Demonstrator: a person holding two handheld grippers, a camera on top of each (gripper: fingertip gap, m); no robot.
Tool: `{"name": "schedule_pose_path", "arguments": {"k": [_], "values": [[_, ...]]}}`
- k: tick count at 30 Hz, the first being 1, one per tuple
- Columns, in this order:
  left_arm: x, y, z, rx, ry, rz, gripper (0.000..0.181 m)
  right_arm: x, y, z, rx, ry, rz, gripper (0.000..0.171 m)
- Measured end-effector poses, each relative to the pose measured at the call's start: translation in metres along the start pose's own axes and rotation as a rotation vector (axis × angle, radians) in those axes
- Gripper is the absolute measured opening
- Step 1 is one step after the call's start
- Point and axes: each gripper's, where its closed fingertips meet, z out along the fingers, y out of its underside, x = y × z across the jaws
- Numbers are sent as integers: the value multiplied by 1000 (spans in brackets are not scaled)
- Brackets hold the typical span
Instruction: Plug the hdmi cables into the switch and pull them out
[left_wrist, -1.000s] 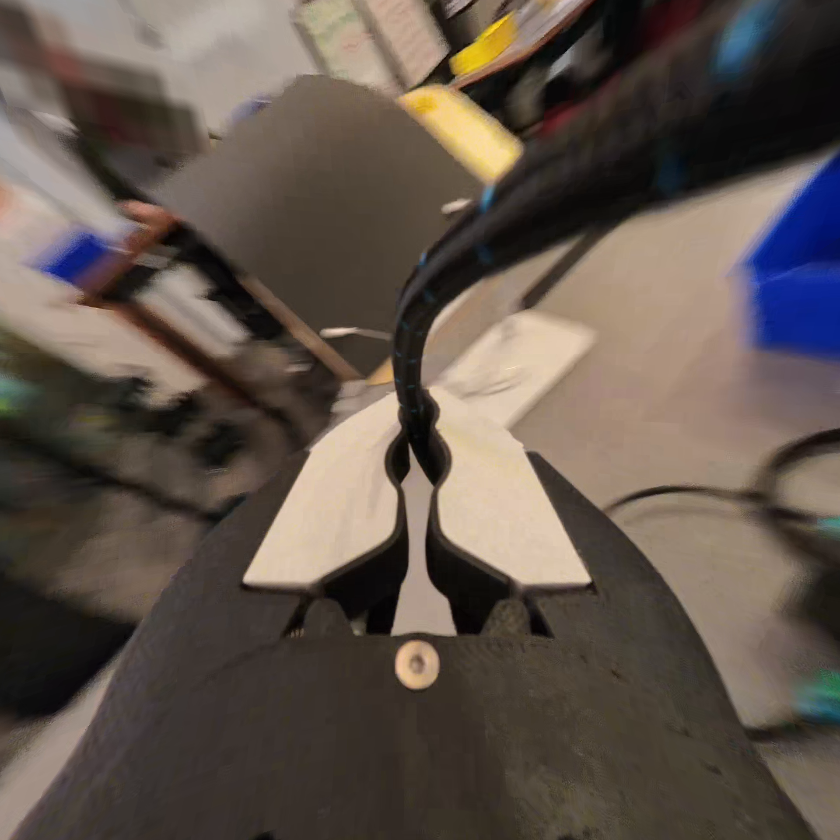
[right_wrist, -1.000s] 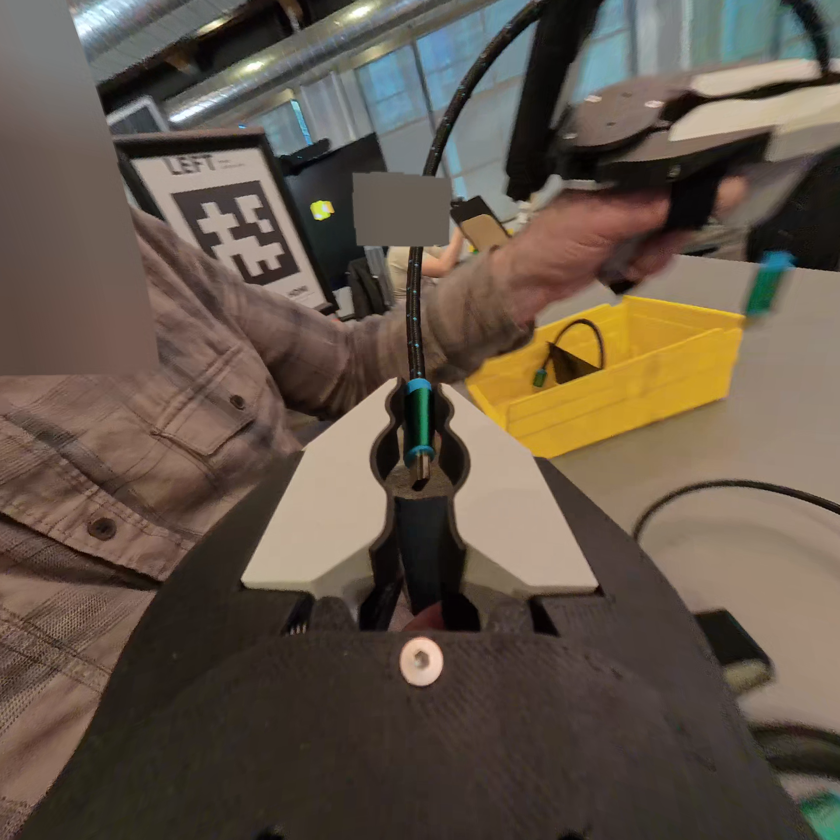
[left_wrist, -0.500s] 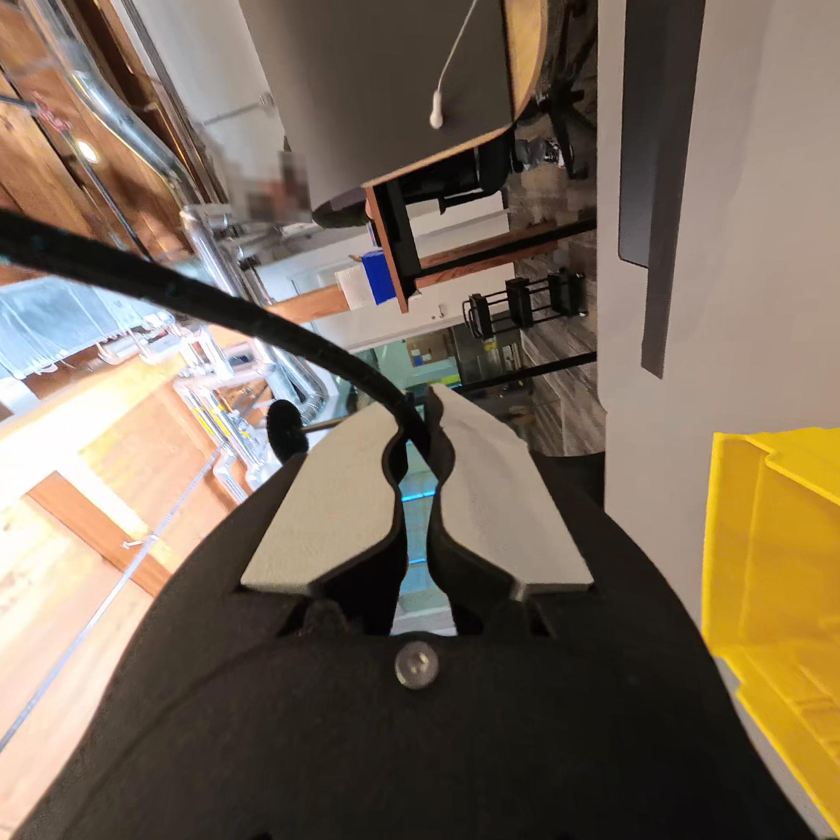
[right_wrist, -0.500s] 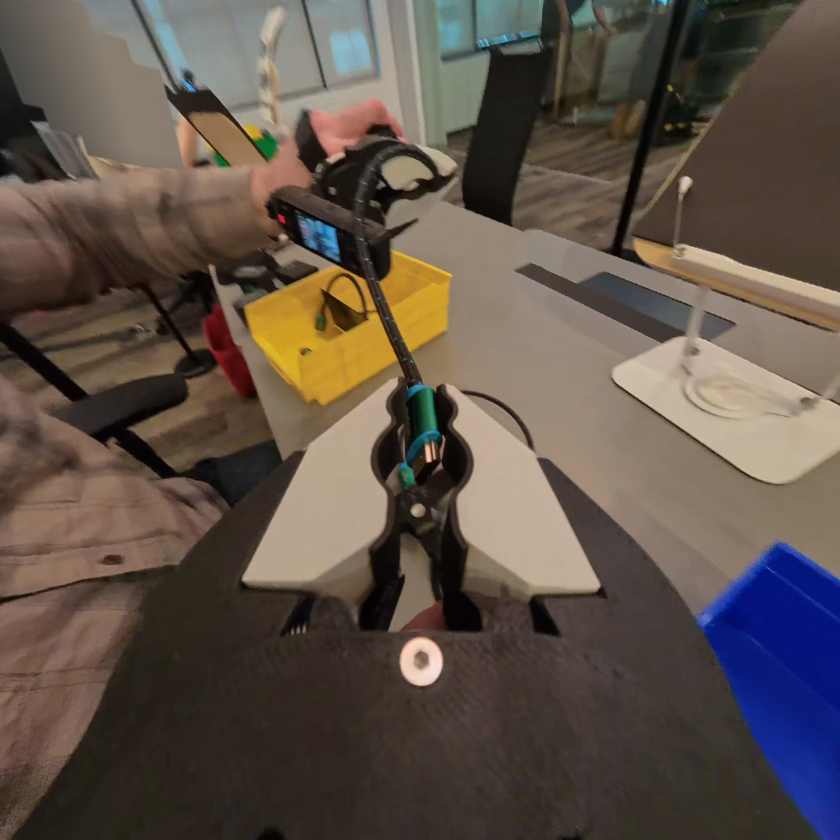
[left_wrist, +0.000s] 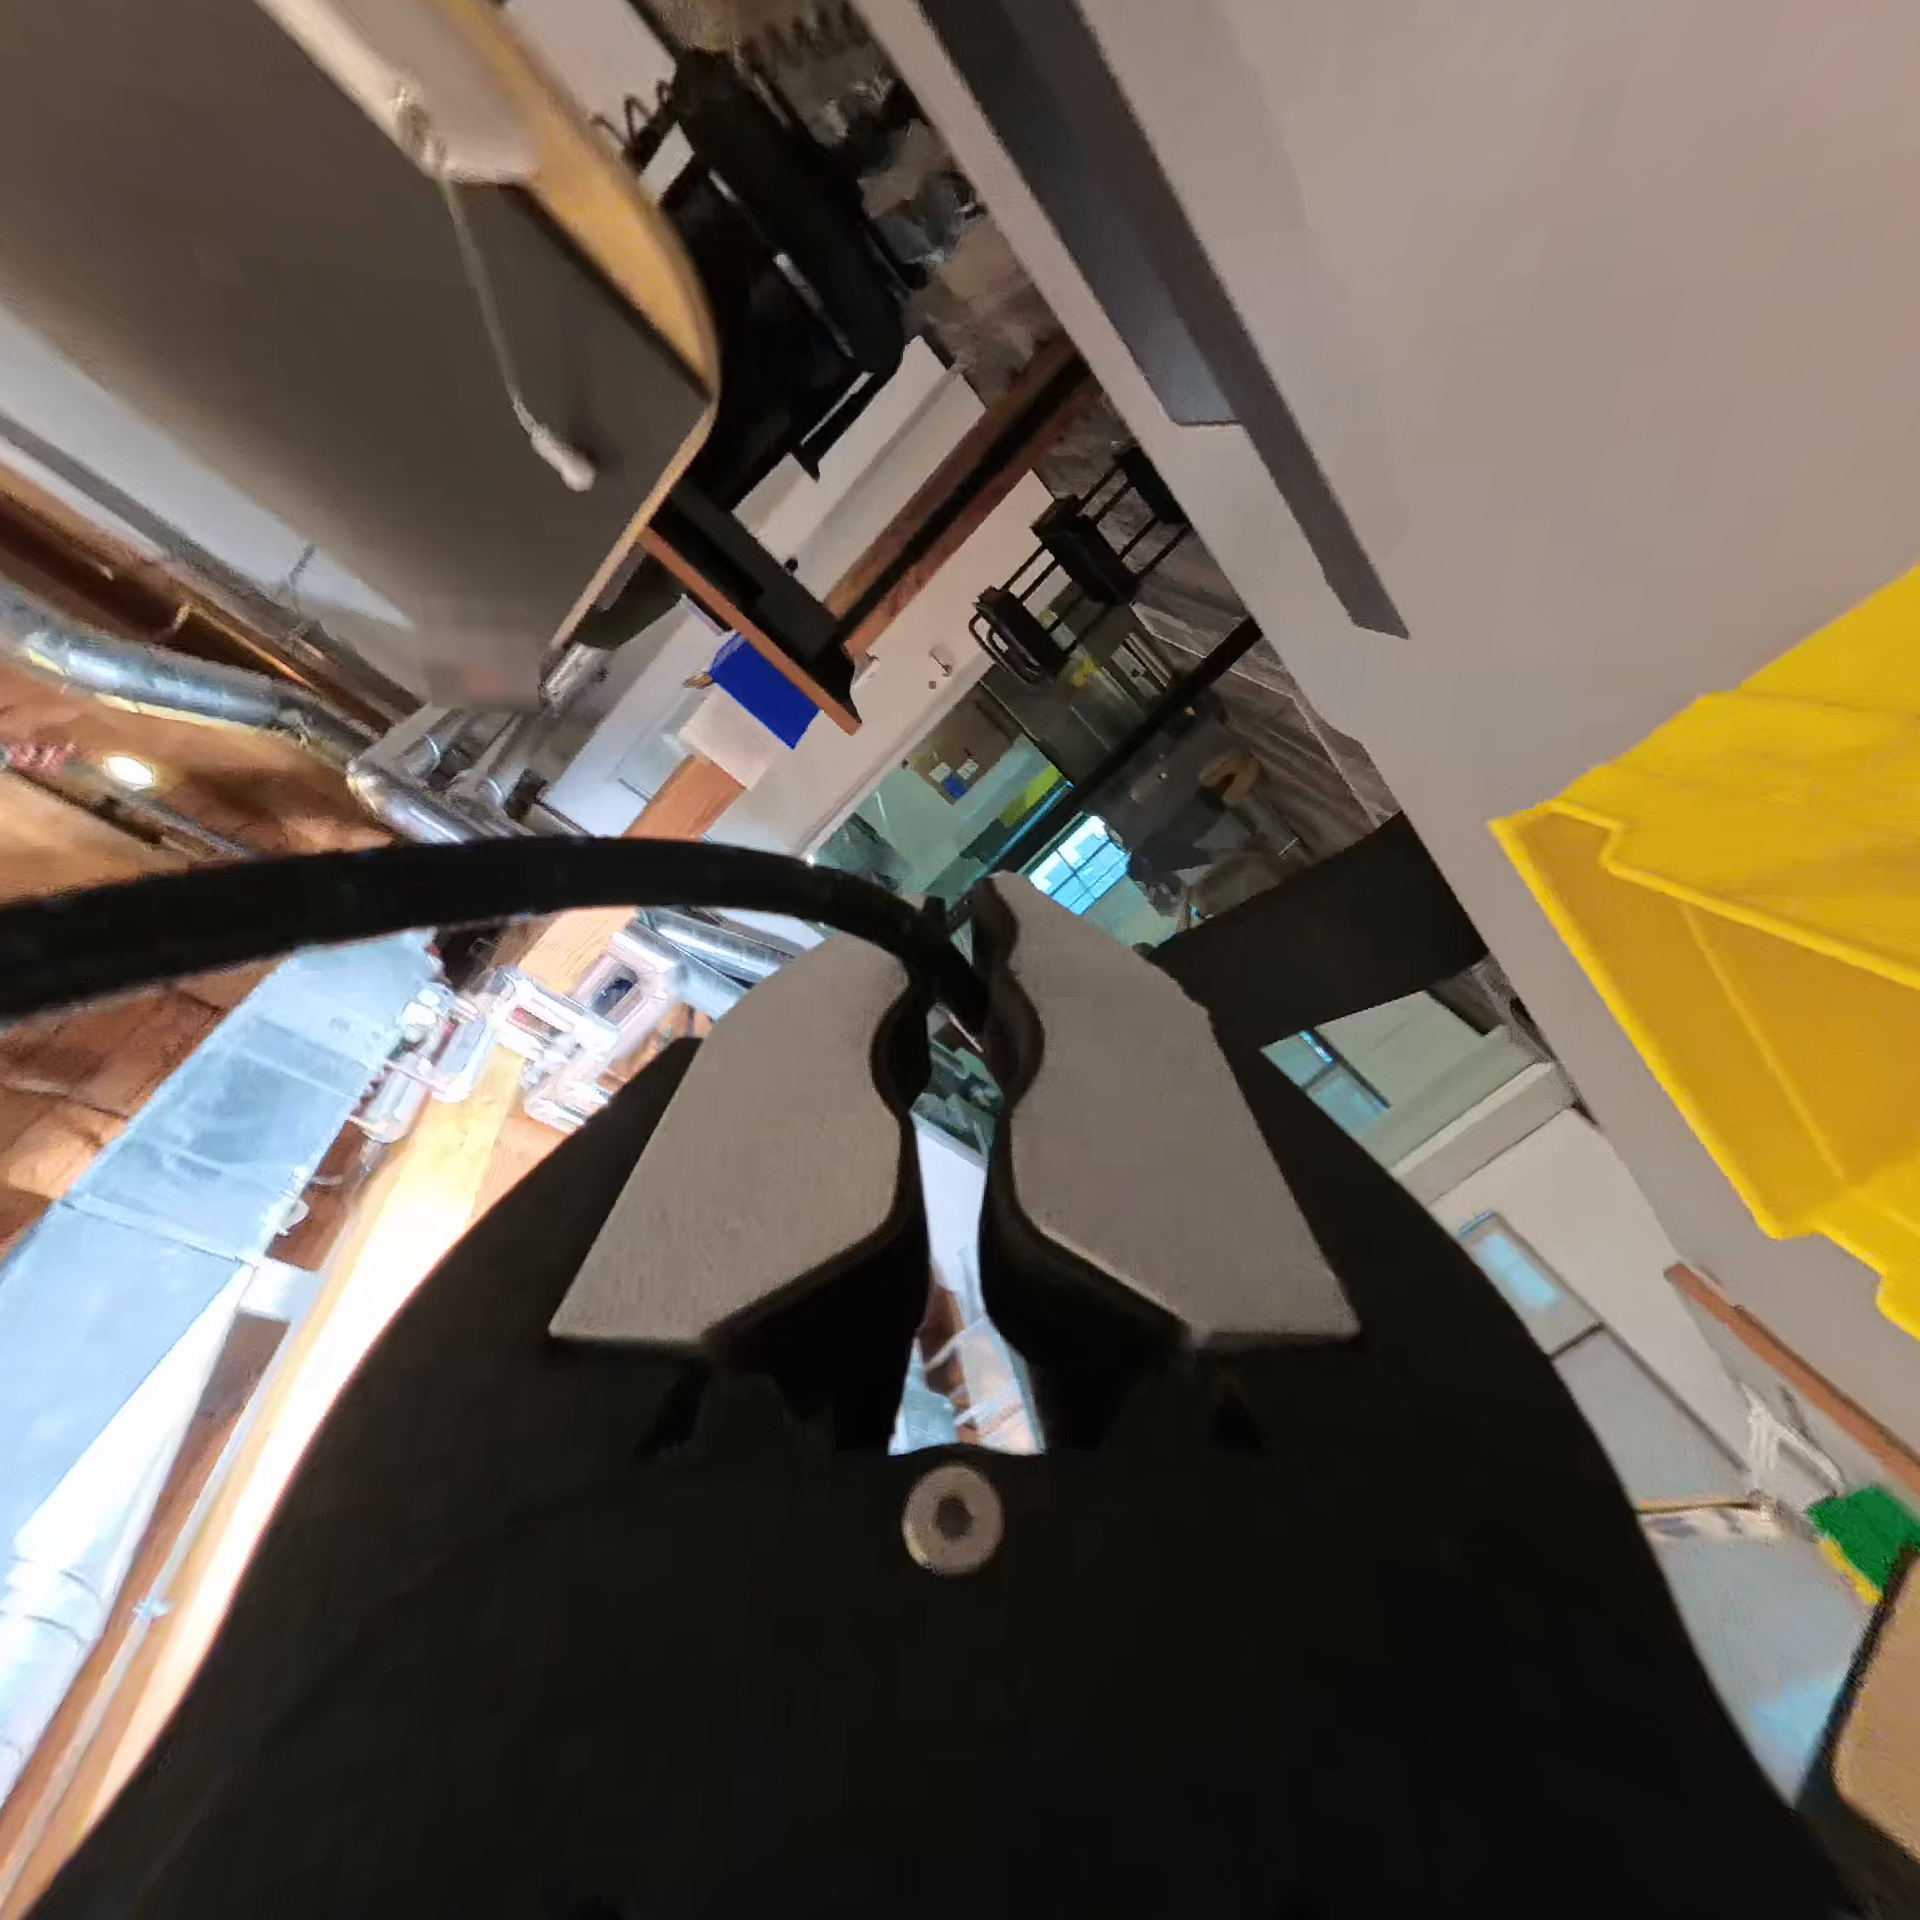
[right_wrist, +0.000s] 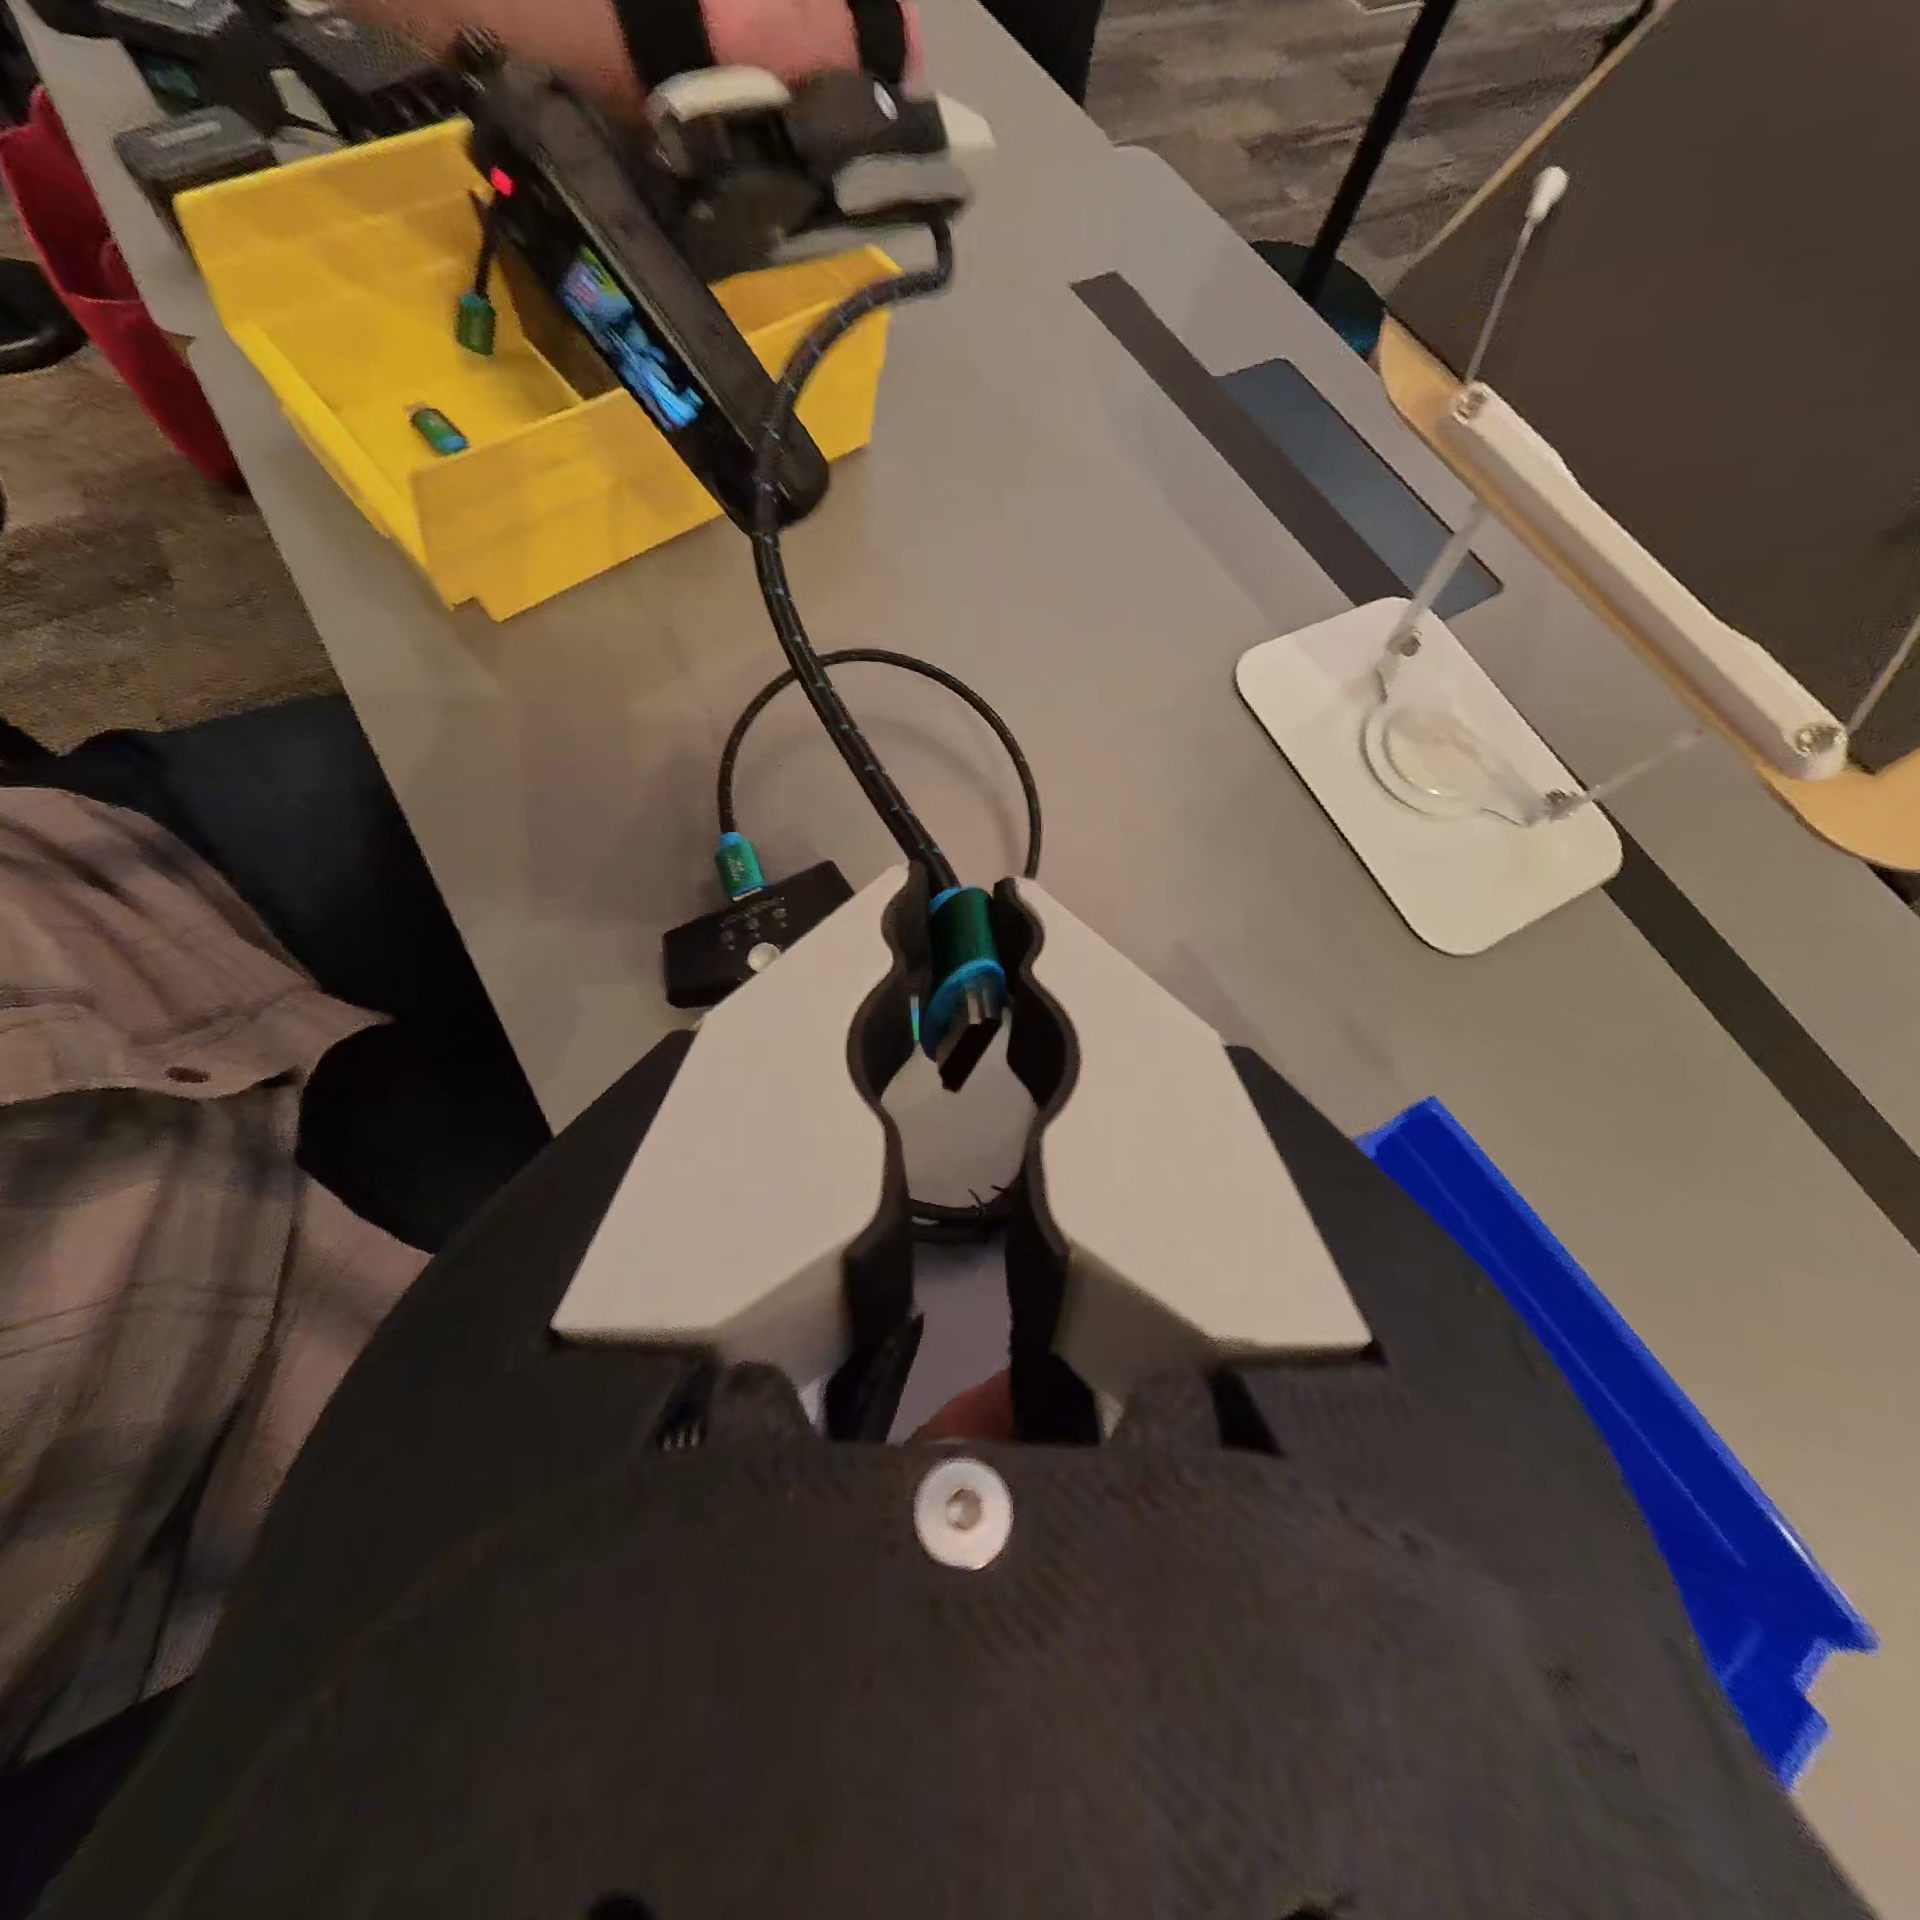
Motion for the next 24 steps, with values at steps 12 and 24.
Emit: {"name": "schedule_pose_path", "arguments": {"k": [12,24], "values": [[30,-118,-68,393,-46,292,5,38,-54,-11,175,-64,93,4],[-33,-165,-163,688,-295,231,1,45,-50,80,-36,-152,-19,0]]}}
